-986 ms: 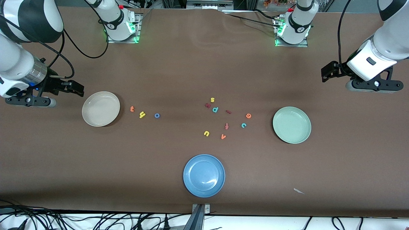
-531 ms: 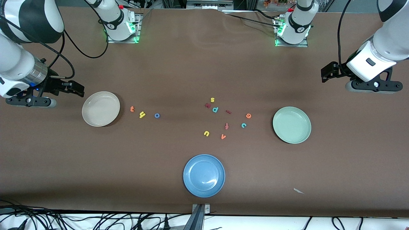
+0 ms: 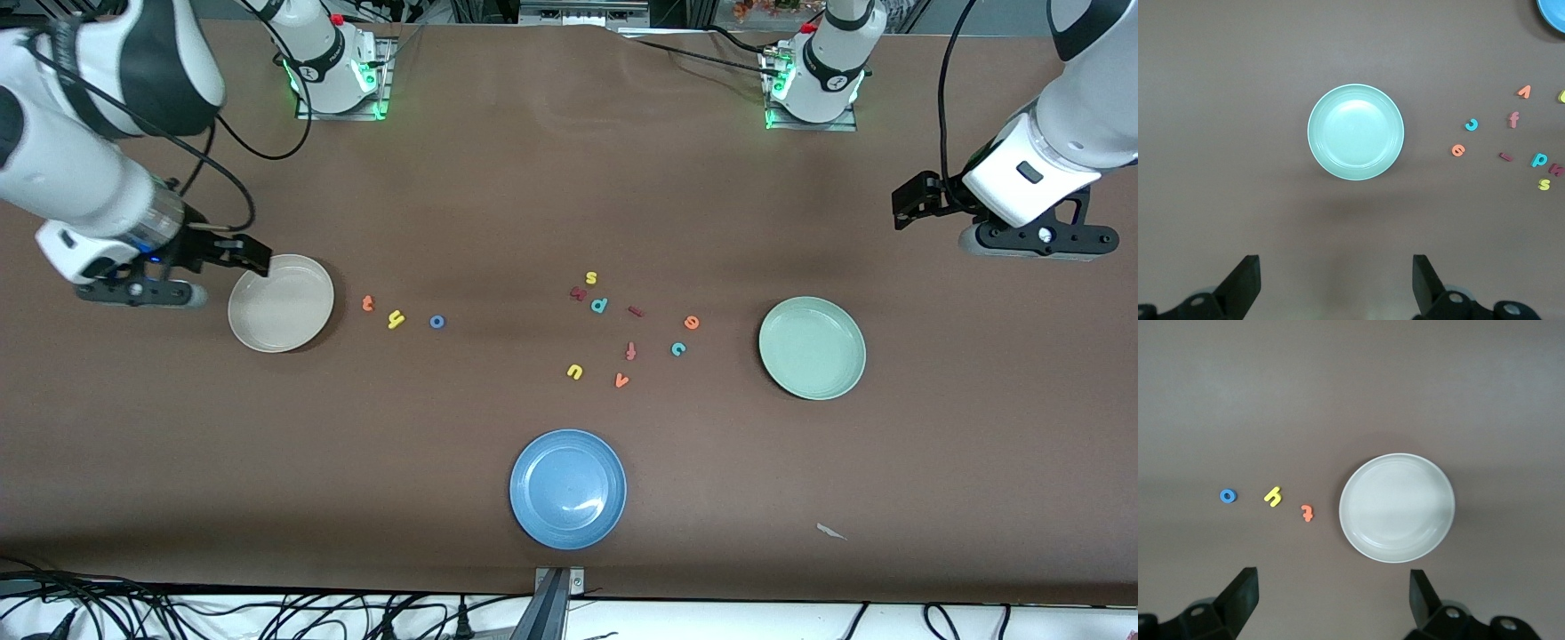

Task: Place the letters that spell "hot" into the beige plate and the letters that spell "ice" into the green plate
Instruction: 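Reach the right gripper to the orange letter while the left gripper reaches the teal c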

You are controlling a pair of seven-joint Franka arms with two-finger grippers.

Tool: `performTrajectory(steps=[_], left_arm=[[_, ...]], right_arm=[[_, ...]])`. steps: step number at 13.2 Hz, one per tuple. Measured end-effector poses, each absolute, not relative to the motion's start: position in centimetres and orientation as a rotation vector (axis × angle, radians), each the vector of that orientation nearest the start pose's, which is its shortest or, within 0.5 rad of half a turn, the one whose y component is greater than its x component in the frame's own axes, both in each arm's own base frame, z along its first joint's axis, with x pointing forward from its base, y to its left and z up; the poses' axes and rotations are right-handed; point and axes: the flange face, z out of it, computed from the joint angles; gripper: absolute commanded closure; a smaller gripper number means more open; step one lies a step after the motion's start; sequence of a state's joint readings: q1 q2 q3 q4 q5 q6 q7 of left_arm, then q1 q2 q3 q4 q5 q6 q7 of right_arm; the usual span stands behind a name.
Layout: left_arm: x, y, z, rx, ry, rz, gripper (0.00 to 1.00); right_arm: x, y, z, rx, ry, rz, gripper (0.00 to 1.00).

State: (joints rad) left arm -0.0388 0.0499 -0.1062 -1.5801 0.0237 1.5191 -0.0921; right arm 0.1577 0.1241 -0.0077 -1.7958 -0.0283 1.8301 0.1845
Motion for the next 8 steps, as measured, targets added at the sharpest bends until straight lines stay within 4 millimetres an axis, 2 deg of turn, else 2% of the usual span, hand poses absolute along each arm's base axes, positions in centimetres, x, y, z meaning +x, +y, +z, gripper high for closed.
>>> performTrajectory(steps=[3, 5, 8], left_arm=[[55.8, -6.8, 58.8, -3.106, 0.057, 0.169, 0.00], [56.0, -6.6, 58.5, -3.105, 0.049, 0.178, 0.00], [56.5, -6.8, 57.3, -3.103, 0.056, 0.205, 0.00]], right_arm=[[59.0, 10.4, 41.3, -3.182, 0.001, 0.227, 0.01], [58.9, 11.7, 36.2, -3.174, -0.035, 0.274, 0.01], [57.1, 13.7, 28.2, -3.158, -0.092, 0.261, 0.04]])
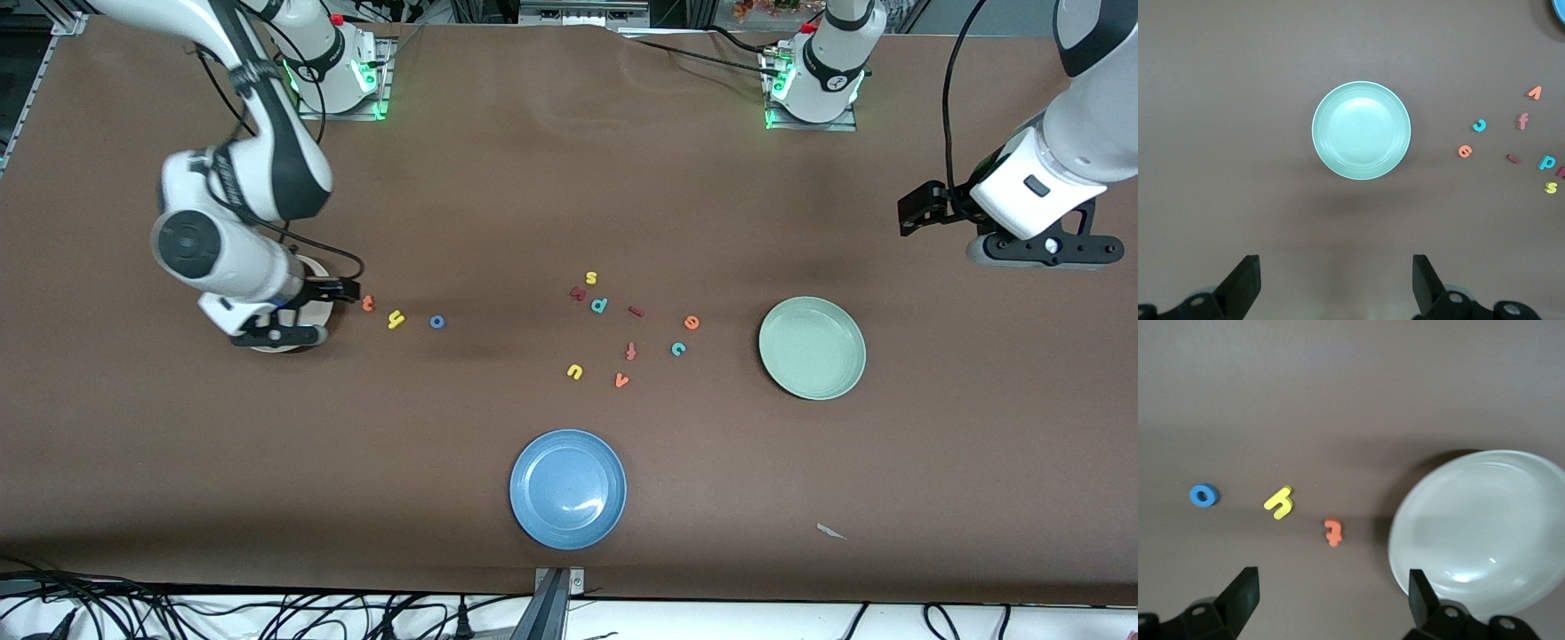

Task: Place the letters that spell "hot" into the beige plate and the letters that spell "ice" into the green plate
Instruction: 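Reach the right gripper to the orange letter while the left gripper reaches the teal c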

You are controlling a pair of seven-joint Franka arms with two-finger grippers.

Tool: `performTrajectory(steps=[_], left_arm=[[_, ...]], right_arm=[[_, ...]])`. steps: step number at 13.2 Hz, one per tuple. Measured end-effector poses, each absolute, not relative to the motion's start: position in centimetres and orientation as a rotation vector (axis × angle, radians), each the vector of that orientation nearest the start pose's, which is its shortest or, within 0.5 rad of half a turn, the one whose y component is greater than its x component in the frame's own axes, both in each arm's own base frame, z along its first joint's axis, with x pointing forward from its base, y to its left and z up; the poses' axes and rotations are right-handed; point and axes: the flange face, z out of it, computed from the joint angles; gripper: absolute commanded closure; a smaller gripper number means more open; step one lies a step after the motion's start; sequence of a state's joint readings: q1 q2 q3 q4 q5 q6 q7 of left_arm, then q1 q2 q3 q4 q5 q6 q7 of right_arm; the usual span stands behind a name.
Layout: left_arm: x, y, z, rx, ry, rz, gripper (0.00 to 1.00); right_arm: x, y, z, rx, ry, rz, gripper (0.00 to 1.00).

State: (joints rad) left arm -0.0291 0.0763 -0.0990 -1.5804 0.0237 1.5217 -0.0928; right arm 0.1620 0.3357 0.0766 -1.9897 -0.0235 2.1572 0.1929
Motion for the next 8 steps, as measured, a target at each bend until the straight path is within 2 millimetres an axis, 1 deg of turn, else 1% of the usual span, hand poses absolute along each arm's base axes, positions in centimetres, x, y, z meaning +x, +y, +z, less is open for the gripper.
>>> performTrajectory(steps=[1, 2, 4, 5, 6, 7, 8], left_arm=[[56.6, -7.1, 56.9, -3.102, 0.063, 0.218, 0.00], [56.8, -7.4, 56.3, -3.101, 0.072, 0.234, 0.00], [57.2, -7.8, 55.1, -3.097, 0.085, 0.267, 0.00], [57.5, -8.2, 54.2, -3.094, 0.097, 0.289, 0.00], [57.8, -8.9, 53.0, -3.089, 0.119, 0.321, 0.00], [58.1, -10.3, 51.2, -3.081, 0.157, 0.365, 0.00], [58.6, -12.3, 49.1, -3.073, 0.207, 0.393, 0.00]], right_arm=[[56.6, 13.8, 26.3, -3.155, -0.100, 0.256, 0.11], [56.3, 13.8, 24.8, -3.152, -0.106, 0.258, 0.21], [56.2, 13.9, 22.9, -3.146, -0.136, 0.267, 0.23], [56.2, 13.9, 22.3, -3.144, -0.143, 0.266, 0.23], [56.2, 13.9, 21.8, -3.142, -0.153, 0.263, 0.23], [56.2, 14.0, 21.4, -3.140, -0.159, 0.261, 0.23], [56.2, 14.1, 21.0, -3.139, -0.167, 0.268, 0.23]])
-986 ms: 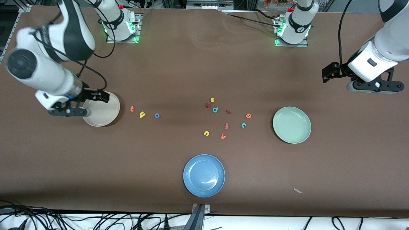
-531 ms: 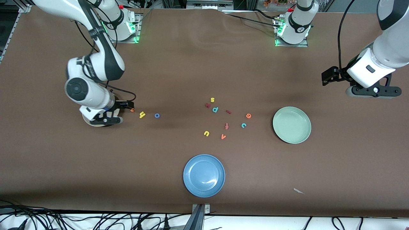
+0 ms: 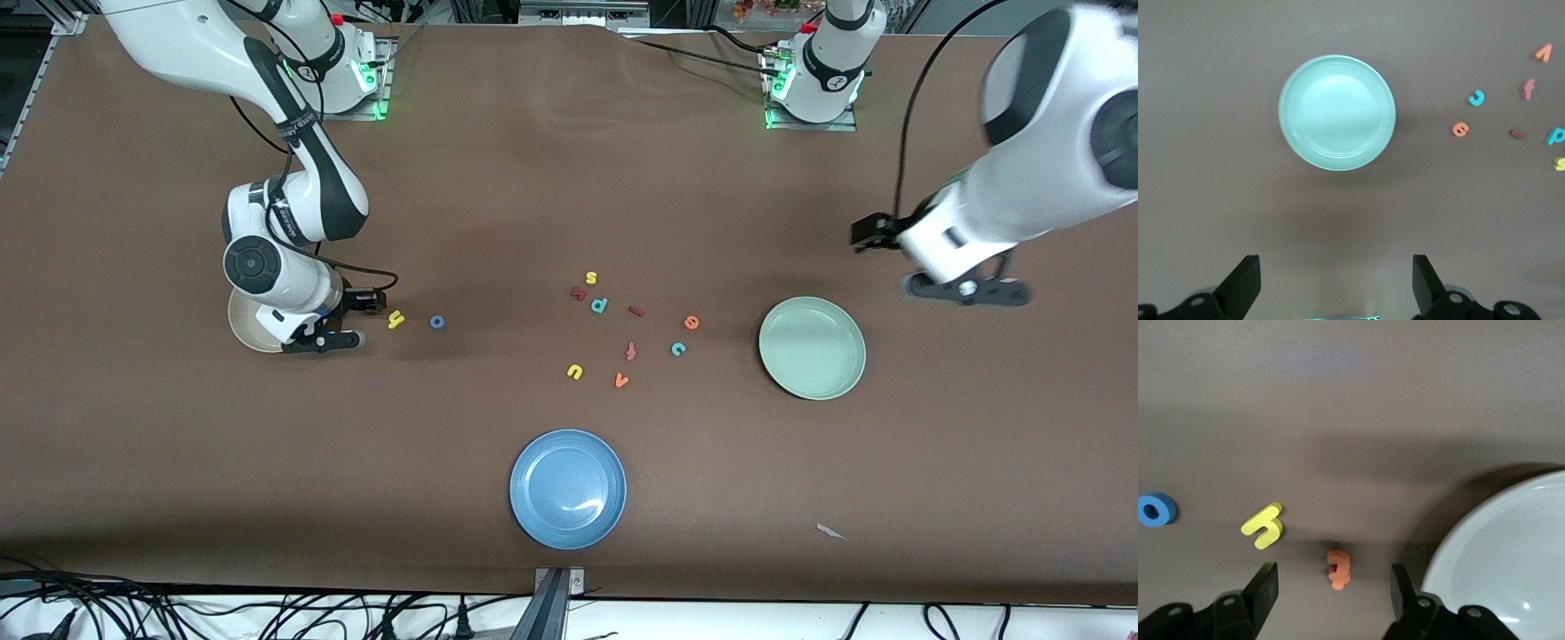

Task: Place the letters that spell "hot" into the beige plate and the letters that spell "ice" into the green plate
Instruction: 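Reach the right gripper to the orange letter while the left gripper reaches the teal c, then grasp the orange letter with the right gripper while the left gripper grasps the teal c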

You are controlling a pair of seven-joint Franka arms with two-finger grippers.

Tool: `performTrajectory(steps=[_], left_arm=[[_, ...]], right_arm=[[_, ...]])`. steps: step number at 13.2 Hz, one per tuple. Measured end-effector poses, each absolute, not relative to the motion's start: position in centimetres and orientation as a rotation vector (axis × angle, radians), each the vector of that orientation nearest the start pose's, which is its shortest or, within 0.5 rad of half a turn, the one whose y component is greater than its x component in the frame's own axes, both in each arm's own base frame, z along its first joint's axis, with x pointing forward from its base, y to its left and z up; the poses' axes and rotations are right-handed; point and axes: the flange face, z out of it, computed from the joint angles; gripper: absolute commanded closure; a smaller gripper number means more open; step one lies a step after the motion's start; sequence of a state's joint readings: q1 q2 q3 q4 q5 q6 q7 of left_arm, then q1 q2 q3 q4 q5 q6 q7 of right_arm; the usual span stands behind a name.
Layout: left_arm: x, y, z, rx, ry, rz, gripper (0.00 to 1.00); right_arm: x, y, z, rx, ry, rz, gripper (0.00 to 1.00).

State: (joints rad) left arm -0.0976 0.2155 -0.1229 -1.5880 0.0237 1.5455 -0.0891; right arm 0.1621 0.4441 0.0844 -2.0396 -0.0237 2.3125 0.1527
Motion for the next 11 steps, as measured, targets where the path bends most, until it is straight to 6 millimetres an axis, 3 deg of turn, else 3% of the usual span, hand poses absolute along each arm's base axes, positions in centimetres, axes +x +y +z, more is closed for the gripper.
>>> performTrajectory(steps=[2, 4, 9, 11], left_arm=[[60.1, -16.9, 44.5, -3.078, 0.314, 0.350, 0.00], [61.1, -20.6, 39.6, -3.089, 0.389, 0.329, 0.00], [62.4, -26.1, 28.9, -3.112, 0.586, 0.256, 0.00], [61.9, -28.1, 25.9, -3.113, 0.652, 0.257, 0.00]], right_arm=[[56.0, 14.3, 20.6, -3.134, -0.201, 0.280, 0.32], [55.9, 14.3, 20.3, -3.125, -0.267, 0.283, 0.32], [55.7, 14.3, 19.0, -3.105, -0.373, 0.270, 0.32], [55.5, 14.2, 18.1, -3.103, -0.377, 0.285, 0.43]])
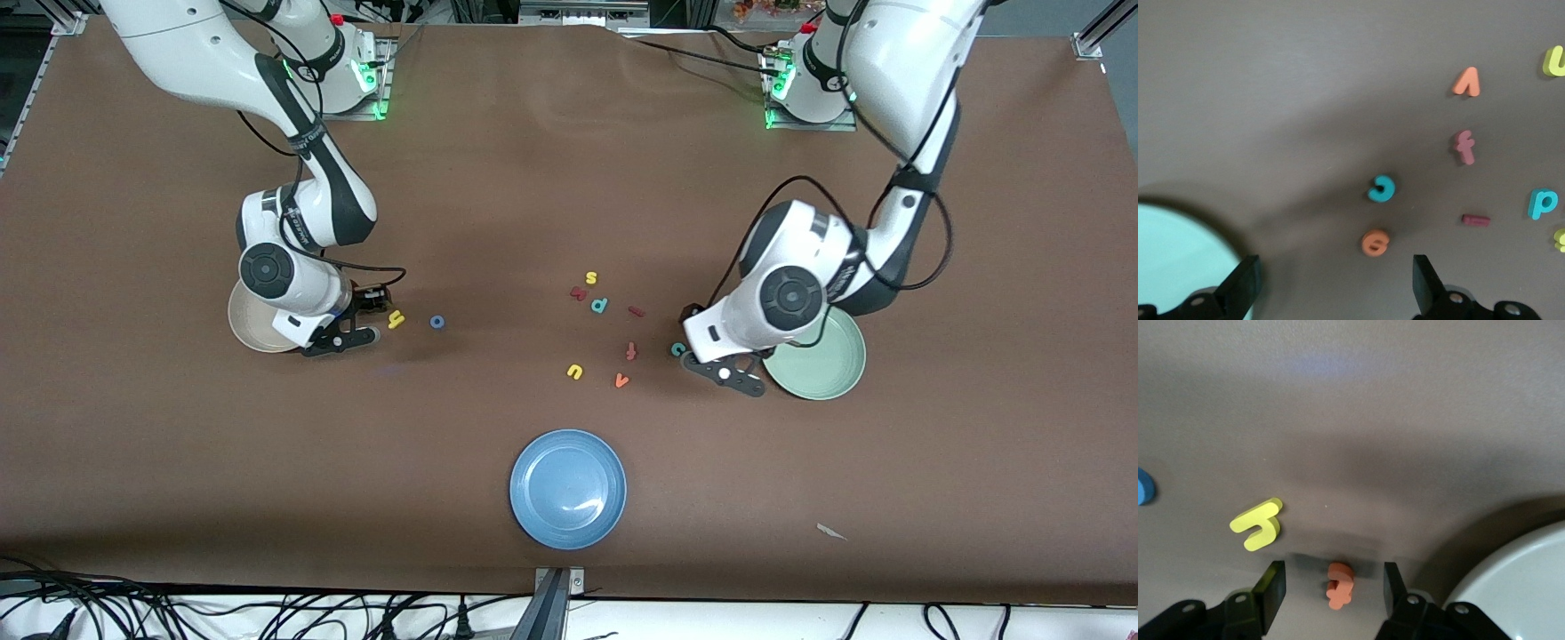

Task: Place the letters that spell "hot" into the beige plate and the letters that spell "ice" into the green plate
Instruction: 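Grasp the orange letter with the right gripper while the left gripper grasps the teal c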

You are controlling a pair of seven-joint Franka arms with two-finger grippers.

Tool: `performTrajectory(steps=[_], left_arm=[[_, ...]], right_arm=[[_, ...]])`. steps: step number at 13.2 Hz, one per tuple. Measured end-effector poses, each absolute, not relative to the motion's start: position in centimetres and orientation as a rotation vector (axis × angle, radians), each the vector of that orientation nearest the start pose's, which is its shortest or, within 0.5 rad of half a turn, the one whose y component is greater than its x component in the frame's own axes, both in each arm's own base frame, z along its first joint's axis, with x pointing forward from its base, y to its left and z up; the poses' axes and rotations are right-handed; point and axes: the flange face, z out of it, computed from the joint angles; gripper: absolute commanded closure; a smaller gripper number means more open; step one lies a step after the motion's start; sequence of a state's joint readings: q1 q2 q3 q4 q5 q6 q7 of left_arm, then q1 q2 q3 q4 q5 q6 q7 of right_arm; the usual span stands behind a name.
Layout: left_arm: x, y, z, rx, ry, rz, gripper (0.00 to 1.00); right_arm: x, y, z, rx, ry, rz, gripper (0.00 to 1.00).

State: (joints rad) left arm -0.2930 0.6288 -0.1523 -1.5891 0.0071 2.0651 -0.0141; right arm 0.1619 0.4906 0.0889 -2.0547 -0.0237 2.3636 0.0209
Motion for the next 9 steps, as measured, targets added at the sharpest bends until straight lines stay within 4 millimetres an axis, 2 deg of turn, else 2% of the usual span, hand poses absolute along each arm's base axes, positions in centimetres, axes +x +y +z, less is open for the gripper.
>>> performTrajectory(steps=[1, 3, 5, 7, 9], left_arm=[[61.8, -29.1, 25.0, -3.119, 0.684, 0.224, 0.00], [61.3, -31.5, 22.9, -3.120, 0.769, 0.160, 0.09], [60.2, -34.0, 21.1, -3.110, 0.838, 0.135, 0.09], [59.4, -34.8, 20.0, -3.099, 0.861, 0.164, 0.09], [59.0, -34.2, 18.8, -3.090, 0.859, 0.199, 0.11]], right_arm=[[55.4, 14.2, 18.0, -3.102, -0.377, 0.290, 0.43], [55.1, 14.1, 17.6, -3.102, -0.378, 0.304, 0.47], [55.0, 14.1, 17.4, -3.101, -0.378, 0.313, 0.51], [55.0, 14.1, 17.4, -3.102, -0.377, 0.313, 0.66], [55.0, 13.9, 17.4, -3.103, -0.375, 0.311, 0.80]])
